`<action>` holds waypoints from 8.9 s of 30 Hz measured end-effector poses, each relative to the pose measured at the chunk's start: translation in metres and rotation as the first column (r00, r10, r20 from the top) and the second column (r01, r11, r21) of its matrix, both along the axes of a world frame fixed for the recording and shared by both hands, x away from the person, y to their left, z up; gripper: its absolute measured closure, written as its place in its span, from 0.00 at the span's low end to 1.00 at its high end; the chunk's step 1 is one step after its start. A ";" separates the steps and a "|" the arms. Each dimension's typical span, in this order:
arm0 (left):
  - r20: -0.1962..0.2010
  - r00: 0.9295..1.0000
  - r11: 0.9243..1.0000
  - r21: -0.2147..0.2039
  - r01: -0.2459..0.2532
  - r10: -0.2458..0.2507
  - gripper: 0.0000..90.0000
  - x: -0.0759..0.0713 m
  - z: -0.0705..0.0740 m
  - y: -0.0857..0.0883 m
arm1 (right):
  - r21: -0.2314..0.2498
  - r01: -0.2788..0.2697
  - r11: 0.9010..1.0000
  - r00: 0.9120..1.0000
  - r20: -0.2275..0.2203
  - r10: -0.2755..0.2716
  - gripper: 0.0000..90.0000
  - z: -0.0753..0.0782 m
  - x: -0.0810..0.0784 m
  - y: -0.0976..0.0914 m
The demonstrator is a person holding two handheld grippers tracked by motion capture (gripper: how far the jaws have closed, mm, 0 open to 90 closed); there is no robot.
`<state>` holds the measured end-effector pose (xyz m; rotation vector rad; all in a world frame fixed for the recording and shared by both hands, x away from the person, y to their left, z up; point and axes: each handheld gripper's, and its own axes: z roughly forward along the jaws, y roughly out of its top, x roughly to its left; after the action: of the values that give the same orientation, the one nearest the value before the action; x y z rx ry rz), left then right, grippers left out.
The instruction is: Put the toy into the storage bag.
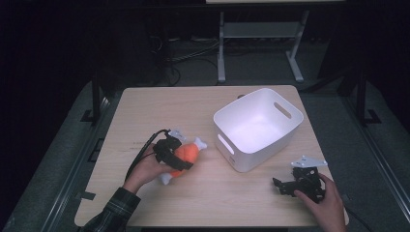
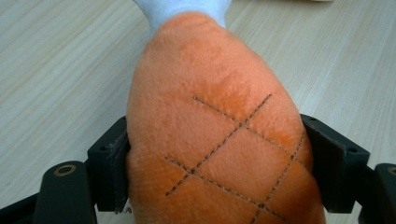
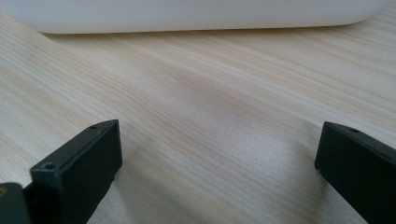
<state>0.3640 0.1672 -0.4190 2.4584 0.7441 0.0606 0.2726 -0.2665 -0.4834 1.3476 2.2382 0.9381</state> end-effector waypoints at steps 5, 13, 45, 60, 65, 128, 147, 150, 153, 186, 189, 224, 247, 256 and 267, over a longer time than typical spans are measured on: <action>0.008 1.000 1.000 -0.005 0.006 -0.006 0.23 0.000 0.008 0.002 | 0.000 0.000 1.000 1.000 0.000 0.000 0.00 0.000 0.000 0.000; 0.026 0.999 0.999 -0.008 0.032 -0.032 0.23 0.002 0.021 0.006 | 0.000 0.000 1.000 1.000 0.000 0.000 0.00 0.000 0.000 0.000; 0.065 0.995 0.993 -0.085 0.084 -0.079 0.23 0.012 0.078 0.001 | 0.000 0.000 1.000 1.000 0.000 0.000 0.00 0.000 0.000 0.000; 0.079 0.993 0.990 -0.102 0.099 -0.091 0.23 0.020 0.100 -0.008 | 0.000 -0.001 1.000 1.000 0.000 0.001 0.00 0.000 0.000 0.000; 0.096 0.990 0.988 -0.102 0.116 -0.107 0.23 0.023 0.113 -0.014 | 0.001 -0.001 1.000 1.000 0.000 0.001 0.00 0.000 0.000 0.000; 0.164 0.953 0.963 -0.049 0.265 -0.254 0.23 0.087 0.145 -0.145 | 0.001 0.001 1.000 1.000 -0.001 -0.001 0.00 0.000 0.000 0.000; 0.181 0.943 0.957 -0.030 0.290 -0.280 0.23 0.107 0.125 -0.185 | 0.002 0.000 1.000 1.000 -0.002 0.000 0.00 0.000 0.000 0.000; 0.180 0.943 0.957 -0.030 0.290 -0.280 0.23 0.108 0.121 -0.188 | 0.001 0.000 1.000 1.000 -0.001 0.000 0.00 0.000 0.000 0.000; 0.177 0.943 0.956 -0.030 0.291 -0.281 0.23 0.110 0.116 -0.192 | 0.001 0.000 1.000 1.000 -0.001 0.000 0.00 0.000 0.000 0.000; 0.172 0.947 0.962 0.014 0.273 -0.272 0.15 0.113 0.100 -0.192 | 0.001 0.001 1.000 1.000 -0.001 -0.001 0.00 0.000 0.000 0.000; 0.174 0.946 0.961 0.021 0.274 -0.273 0.15 0.113 0.102 -0.191 | 0.001 0.001 1.000 1.000 -0.001 -0.001 0.00 0.000 0.000 0.000; 0.210 0.966 0.983 -0.076 0.168 -0.149 0.15 0.062 0.114 -0.079 | 0.000 -0.001 1.000 1.000 0.000 0.001 0.00 0.000 0.000 0.000; 0.199 0.980 0.990 -0.132 0.043 -0.016 0.16 0.002 0.050 -0.003 | -0.001 0.000 1.000 1.000 0.000 0.000 0.00 0.000 0.000 0.000; 0.226 0.973 0.986 -0.164 -0.020 0.057 0.16 -0.025 0.027 0.024 | 0.000 0.000 1.000 1.000 0.000 0.000 0.00 0.000 0.000 0.000; 0.280 0.951 0.980 -0.180 -0.079 0.128 0.16 -0.063 0.002 0.056 | 0.000 0.000 1.000 1.000 0.000 0.000 0.00 0.000 0.000 0.000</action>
<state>0.3011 0.2227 -0.4173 2.1861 0.7159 0.3773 0.2726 -0.2665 -0.4833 1.3477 2.2385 0.9378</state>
